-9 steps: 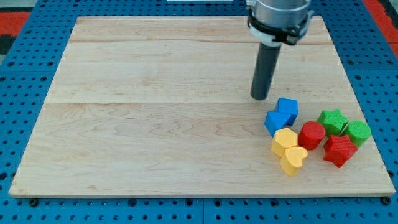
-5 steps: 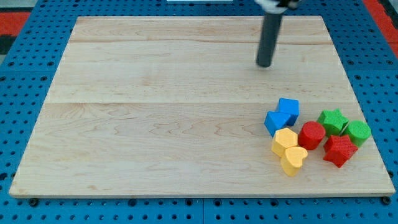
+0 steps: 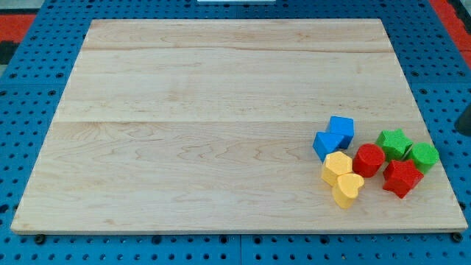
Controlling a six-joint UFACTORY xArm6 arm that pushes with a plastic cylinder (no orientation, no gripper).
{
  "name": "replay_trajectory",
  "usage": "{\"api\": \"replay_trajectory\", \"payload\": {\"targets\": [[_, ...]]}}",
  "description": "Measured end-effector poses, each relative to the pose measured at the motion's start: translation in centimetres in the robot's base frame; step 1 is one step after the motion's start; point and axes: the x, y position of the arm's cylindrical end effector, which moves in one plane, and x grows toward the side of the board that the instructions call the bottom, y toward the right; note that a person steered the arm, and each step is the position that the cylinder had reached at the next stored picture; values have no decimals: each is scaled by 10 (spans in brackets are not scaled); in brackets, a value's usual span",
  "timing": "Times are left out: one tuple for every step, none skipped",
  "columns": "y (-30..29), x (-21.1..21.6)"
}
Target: Point your arm at bottom right
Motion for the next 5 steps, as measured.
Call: {"api": "replay_trajectory", "payload": {"targets": [[0, 39], [-16, 88], [-21, 133], [-26, 122], [-60, 109]]}}
